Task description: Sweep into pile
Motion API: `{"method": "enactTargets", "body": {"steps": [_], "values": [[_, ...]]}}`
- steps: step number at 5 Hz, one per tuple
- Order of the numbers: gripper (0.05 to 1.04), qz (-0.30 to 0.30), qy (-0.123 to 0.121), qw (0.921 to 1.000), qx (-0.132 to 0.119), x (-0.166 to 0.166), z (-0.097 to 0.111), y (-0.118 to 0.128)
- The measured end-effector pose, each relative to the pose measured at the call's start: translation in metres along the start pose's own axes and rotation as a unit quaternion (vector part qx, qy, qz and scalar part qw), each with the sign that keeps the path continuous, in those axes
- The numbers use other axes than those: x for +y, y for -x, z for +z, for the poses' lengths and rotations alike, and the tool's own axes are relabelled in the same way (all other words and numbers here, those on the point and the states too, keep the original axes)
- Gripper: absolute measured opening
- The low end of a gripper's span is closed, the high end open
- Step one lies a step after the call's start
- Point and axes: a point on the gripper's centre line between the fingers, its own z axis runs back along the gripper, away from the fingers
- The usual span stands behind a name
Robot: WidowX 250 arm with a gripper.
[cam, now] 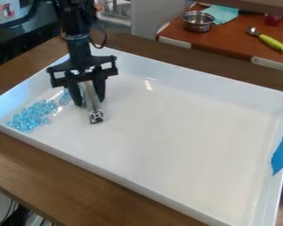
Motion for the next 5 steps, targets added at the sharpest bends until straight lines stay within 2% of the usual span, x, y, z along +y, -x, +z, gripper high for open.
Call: {"method": "enactTargets", "body": {"steps": [3, 4, 5], "values": [[0.496, 0.001, -0.014, 0.9997, -0.02, 0.031, 0.0, -0.002], [0.496, -0.011, -0.03, 0.9989, -0.036, 0.039, 0.0, -0.004], [0.496, -0.029, -0.073, 0.9945, -0.069, 0.055, 0.002, -0.01]]}}
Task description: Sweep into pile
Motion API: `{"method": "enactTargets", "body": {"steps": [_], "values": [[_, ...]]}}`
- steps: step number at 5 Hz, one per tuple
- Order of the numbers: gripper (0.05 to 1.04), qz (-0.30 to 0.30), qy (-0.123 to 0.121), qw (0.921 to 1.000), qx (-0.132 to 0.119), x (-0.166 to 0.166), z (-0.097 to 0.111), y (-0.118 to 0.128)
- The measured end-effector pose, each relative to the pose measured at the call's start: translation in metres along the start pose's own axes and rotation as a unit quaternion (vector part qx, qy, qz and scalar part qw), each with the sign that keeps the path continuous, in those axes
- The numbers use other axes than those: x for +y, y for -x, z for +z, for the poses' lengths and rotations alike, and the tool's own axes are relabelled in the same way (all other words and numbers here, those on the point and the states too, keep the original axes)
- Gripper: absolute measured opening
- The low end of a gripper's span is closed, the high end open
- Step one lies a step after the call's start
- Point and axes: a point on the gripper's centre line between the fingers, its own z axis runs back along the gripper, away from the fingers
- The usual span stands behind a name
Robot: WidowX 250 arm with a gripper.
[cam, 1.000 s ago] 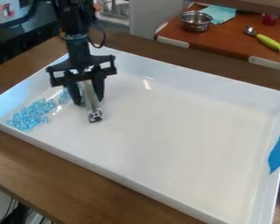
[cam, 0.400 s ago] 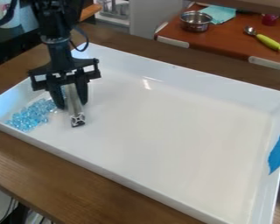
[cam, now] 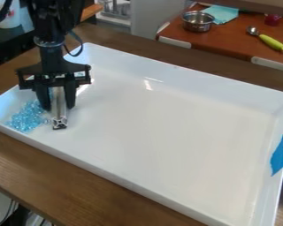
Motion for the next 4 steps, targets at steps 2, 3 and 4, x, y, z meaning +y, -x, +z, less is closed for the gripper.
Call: {"method": "enactTargets", "body": {"steps": [2, 3, 4], "values": [[0.496, -0.067, -0.06, 0.9944, -0.055, 0.003, 0.006, 0.005], [0.496, -0.106, -0.007, 0.9924, -0.062, -0.023, 0.02, 0.016], [0.496, -0.144, 0.016, 0.9891, -0.025, -0.052, 0.026, 0.046]]}}
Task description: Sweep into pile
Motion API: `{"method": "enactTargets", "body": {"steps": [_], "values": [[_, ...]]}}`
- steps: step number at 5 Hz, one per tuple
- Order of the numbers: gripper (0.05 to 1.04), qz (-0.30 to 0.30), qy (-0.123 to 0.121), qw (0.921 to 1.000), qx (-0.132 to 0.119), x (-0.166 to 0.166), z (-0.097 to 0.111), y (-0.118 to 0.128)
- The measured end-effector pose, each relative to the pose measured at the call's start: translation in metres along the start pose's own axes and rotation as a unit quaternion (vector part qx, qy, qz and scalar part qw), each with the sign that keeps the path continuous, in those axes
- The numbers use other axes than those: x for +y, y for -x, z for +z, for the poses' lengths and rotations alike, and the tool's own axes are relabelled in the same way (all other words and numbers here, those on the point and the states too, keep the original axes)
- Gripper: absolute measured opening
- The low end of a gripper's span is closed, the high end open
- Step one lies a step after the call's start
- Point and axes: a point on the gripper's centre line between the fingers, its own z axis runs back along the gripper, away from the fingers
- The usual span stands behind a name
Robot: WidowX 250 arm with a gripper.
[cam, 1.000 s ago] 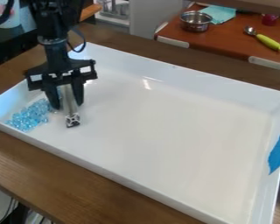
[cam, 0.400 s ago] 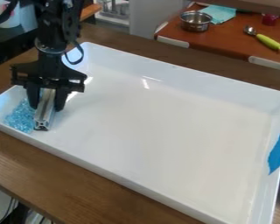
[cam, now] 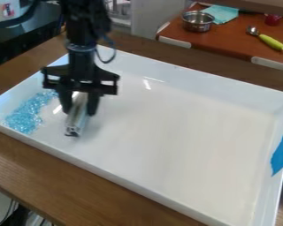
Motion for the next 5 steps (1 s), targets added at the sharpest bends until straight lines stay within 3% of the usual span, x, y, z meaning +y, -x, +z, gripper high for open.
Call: {"method": "enactTargets", "body": {"steps": [1, 3, 5], "values": [[0.496, -0.004, 0.012, 0.9999, -0.005, -0.036, 0.027, 0.002], [0.496, -0.071, 0.002, 0.9974, 0.013, -0.104, 0.035, 0.034], [0.496, -0.133, 0.03, 0.9904, -0.021, -0.149, 0.039, 0.055]]}}
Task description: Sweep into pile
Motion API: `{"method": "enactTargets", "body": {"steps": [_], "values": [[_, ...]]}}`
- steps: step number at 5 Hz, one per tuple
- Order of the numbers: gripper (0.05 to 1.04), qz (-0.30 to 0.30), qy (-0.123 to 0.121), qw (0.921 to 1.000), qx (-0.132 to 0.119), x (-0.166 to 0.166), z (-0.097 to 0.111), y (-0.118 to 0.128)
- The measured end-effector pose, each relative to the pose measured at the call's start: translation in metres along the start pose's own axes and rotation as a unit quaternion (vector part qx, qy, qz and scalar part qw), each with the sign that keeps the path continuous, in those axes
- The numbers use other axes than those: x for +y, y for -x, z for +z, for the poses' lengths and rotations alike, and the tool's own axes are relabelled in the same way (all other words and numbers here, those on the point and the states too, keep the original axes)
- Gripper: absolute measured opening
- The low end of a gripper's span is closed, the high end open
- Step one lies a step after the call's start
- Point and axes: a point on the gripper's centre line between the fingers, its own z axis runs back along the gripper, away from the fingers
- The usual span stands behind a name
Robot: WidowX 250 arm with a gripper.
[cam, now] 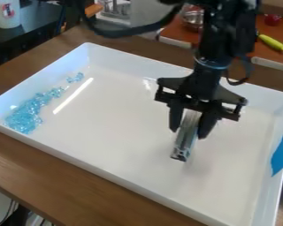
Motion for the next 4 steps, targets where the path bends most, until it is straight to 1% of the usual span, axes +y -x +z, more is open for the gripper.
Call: {"method": "enactTargets", "body": {"steps": [1, 2, 3, 4], "values": [[0.496, -0.017, -0.001, 0.9998, -0.01, -0.014, -0.009, 0.002], [0.592, -0.014, -0.011, 0.9998, -0.014, -0.018, -0.013, 0.002], [0.865, -0.021, 0.003, 0.9997, -0.009, -0.025, -0.007, -0.001], [1.007, -0.038, 0.006, 0.9993, 0.006, -0.023, -0.007, 0.002]]}}
